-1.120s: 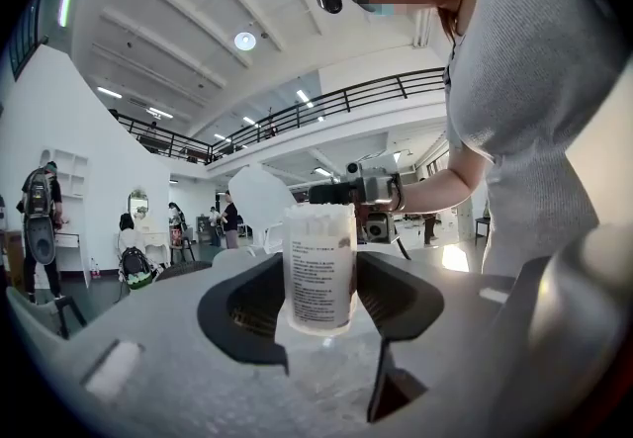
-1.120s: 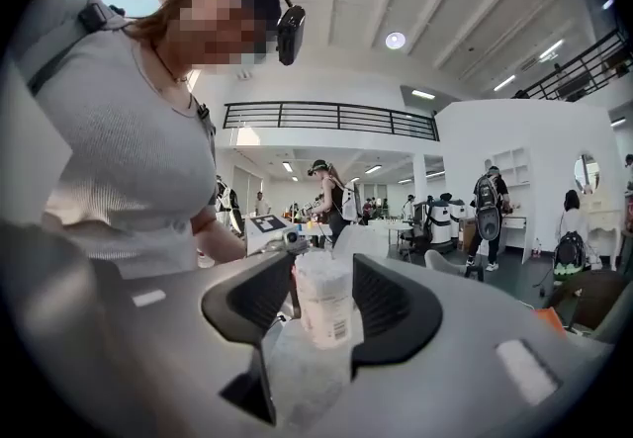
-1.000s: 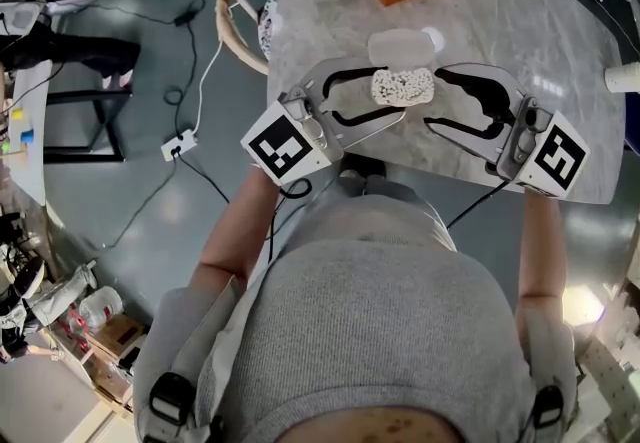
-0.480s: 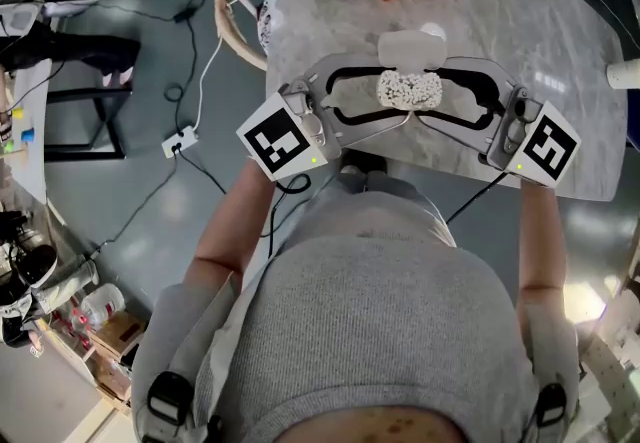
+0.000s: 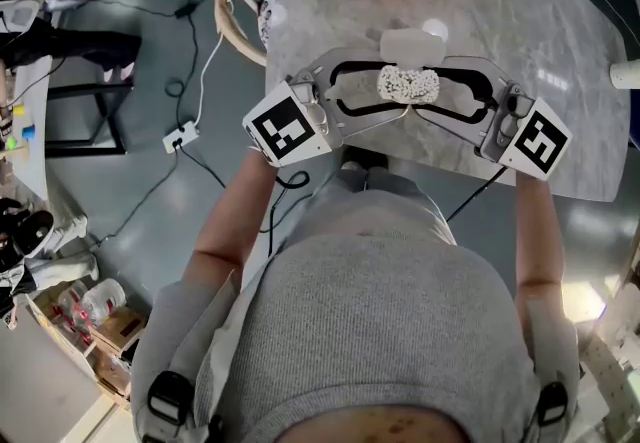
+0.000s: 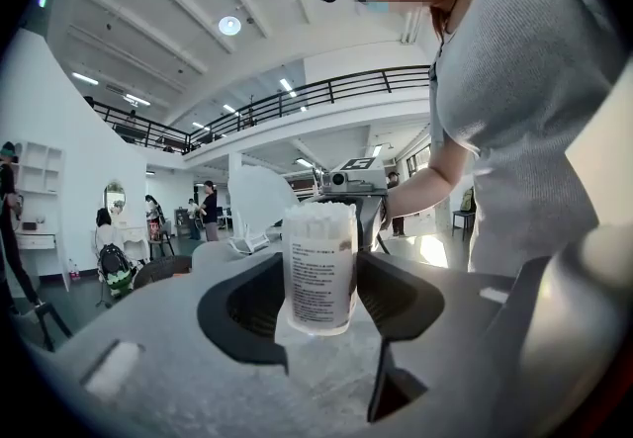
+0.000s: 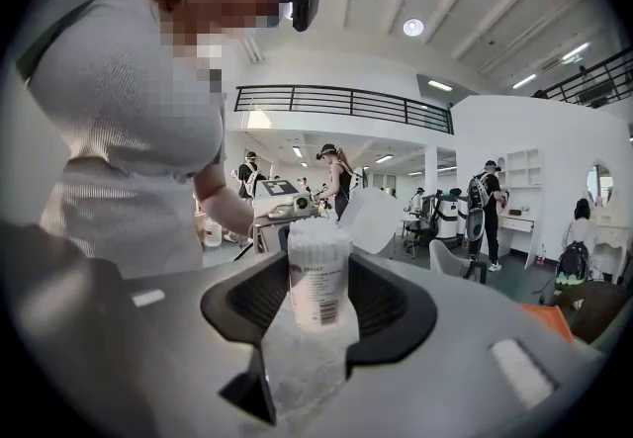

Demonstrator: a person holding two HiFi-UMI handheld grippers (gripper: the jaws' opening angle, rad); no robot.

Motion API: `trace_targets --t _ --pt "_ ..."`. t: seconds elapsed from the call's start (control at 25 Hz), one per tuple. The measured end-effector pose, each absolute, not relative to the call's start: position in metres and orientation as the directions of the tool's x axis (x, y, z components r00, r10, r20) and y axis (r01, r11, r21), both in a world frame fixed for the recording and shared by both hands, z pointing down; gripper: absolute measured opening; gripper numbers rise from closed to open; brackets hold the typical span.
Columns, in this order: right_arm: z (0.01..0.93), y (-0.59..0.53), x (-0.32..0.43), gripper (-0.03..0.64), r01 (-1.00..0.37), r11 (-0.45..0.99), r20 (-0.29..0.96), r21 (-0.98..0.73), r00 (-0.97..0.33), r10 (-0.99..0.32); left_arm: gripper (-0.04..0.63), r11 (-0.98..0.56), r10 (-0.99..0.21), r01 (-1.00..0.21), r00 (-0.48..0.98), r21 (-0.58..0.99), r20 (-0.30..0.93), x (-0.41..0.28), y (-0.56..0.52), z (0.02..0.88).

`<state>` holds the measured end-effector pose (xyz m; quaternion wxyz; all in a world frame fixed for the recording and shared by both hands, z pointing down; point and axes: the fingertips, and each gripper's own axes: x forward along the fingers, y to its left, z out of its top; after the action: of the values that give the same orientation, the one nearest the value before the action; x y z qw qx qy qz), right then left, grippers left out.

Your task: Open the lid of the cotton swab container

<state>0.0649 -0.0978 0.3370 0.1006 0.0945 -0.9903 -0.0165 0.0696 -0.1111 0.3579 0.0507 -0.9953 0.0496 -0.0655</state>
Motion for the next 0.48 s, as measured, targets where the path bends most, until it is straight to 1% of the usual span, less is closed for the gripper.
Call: trace_targets --t 0.48 --pt "0.379 -0.11 0.07 0.192 -0.204 0.977 0.256 0.054 -0.943 -0.211 0.23 -0.99 -0.124 -0.105 0.967 -0.095 0.223 0.077 -0.125 0.404"
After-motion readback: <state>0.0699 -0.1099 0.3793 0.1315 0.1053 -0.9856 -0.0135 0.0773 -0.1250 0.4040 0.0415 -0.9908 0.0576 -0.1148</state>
